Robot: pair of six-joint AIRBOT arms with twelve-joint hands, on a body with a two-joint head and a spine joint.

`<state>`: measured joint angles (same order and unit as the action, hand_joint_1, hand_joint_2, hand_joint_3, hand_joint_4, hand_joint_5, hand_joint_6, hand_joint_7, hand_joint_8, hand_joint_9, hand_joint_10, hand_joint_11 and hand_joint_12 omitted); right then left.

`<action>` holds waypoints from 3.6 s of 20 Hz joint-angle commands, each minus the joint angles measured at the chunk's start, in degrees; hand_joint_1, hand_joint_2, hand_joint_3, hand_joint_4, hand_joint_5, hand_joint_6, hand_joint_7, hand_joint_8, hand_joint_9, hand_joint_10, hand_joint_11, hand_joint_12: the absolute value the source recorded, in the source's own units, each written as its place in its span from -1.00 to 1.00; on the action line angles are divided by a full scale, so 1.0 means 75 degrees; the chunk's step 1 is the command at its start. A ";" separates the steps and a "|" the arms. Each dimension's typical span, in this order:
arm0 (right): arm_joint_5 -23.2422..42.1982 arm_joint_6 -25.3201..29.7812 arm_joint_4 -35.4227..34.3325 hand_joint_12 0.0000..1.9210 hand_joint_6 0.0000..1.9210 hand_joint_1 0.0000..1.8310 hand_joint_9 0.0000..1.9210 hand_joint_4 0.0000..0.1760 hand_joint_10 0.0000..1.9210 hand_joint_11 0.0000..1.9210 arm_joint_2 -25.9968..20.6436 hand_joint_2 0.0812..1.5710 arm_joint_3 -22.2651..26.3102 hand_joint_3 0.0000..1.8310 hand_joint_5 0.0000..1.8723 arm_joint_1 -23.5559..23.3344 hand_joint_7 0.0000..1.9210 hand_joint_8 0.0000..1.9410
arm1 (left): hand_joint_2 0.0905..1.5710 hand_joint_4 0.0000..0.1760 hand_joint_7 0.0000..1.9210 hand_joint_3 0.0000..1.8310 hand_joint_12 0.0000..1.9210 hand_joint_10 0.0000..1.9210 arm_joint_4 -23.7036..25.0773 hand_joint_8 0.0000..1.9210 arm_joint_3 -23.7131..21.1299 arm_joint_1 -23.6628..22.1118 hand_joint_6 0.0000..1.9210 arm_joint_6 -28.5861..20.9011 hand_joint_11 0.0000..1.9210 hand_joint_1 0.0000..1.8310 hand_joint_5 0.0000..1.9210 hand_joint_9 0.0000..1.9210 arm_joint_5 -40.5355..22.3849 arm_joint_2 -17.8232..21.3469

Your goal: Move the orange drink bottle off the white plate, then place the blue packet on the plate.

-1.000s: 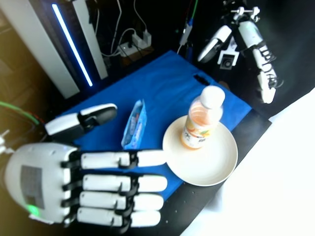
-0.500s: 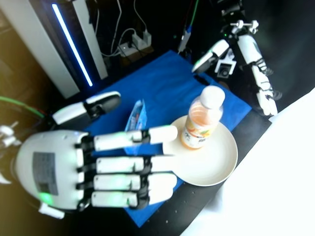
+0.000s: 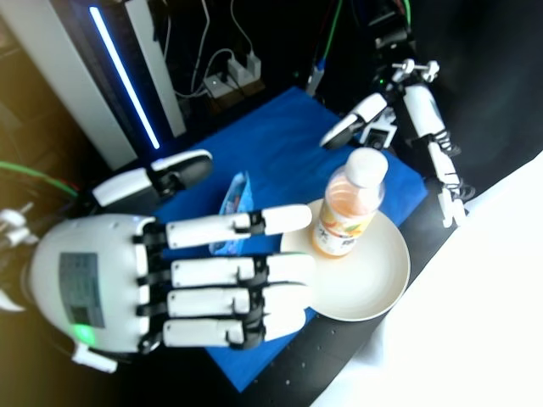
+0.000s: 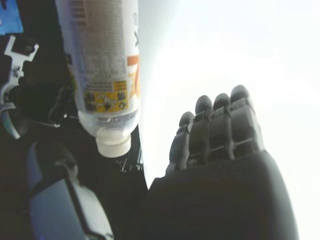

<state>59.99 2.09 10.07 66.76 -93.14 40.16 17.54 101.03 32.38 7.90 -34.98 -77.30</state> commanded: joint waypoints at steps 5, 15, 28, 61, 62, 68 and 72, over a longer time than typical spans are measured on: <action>0.0858 0.0065 -0.0310 -0.57 -1.00 -0.39 -0.84 0.15 -0.99 -1.00 0.0017 0.08 0.0042 -1.00 -0.77 -0.0173 -0.74 -1.00 | -0.27 0.79 -0.91 -1.00 -1.00 -1.00 -0.0359 -1.00 0.0241 0.0025 -1.00 -0.0219 -1.00 -0.48 -1.00 -1.00 -0.0861 -0.0292; 0.0876 0.0065 -0.0185 -0.56 -1.00 -0.38 -0.83 0.33 -0.99 -1.00 0.0017 0.05 0.0112 -1.00 -0.68 -0.0233 -0.71 -1.00 | -0.23 0.60 -0.94 -0.99 -1.00 -1.00 -0.0251 -1.00 0.0898 0.0023 -1.00 -0.0790 -1.00 -0.41 -1.00 -1.00 -0.0653 -0.0981; 0.0881 0.0065 -0.0181 -0.29 -1.00 -0.44 -0.80 0.06 -0.99 -1.00 0.0017 0.15 0.0136 -1.00 -0.68 -0.0248 -0.72 -1.00 | -0.14 0.55 -0.95 -1.00 -1.00 -1.00 0.0044 -0.99 0.0906 0.0016 -1.00 -0.0979 -1.00 -0.41 -1.00 -1.00 -0.0576 -0.1154; 0.0899 0.0063 -0.0182 -0.31 -1.00 -0.52 -0.84 0.03 -0.99 -1.00 0.0068 0.15 0.0175 -1.00 -0.74 -0.0282 -0.74 -0.99 | 0.42 -0.69 -0.01 -1.00 0.31 -0.95 0.0117 0.09 0.0297 -0.0366 0.11 -0.1885 -0.35 0.30 -0.06 0.18 -0.1951 -0.0236; 0.0899 0.0063 -0.0183 -0.24 -1.00 -0.51 -0.82 -0.04 -0.99 -1.00 0.0068 0.14 0.0178 -1.00 -0.74 -0.0282 -0.73 -0.99 | 0.41 -0.63 0.00 -1.00 0.27 -0.94 0.0179 0.08 0.0067 -0.0379 0.10 -0.1840 -0.30 0.31 -0.05 0.22 -0.2012 -0.0021; 0.0899 0.0062 -0.0182 -0.12 -1.00 -0.48 -0.76 -0.13 -0.99 -1.00 0.0067 0.14 0.0172 -1.00 -0.71 -0.0281 -0.71 -1.00 | 0.45 -0.59 -0.06 -1.00 0.00 -0.98 0.0269 0.18 -0.0662 -0.0205 0.18 -0.1632 -0.22 0.29 -0.09 0.20 -0.2295 0.0648; 0.0899 0.0062 -0.0182 -0.12 -1.00 -0.50 -0.75 -0.10 -0.99 -1.00 0.0065 0.11 0.0174 -1.00 -0.70 -0.0281 -0.70 -1.00 | 0.46 -0.71 -0.05 -1.00 -0.07 -0.98 0.0189 0.17 -0.1040 0.0043 0.22 -0.1475 -0.23 0.30 -0.12 0.24 -0.2382 0.1055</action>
<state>60.16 2.13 11.44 67.35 -91.88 39.09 23.09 93.32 33.28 -2.28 -45.47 -69.76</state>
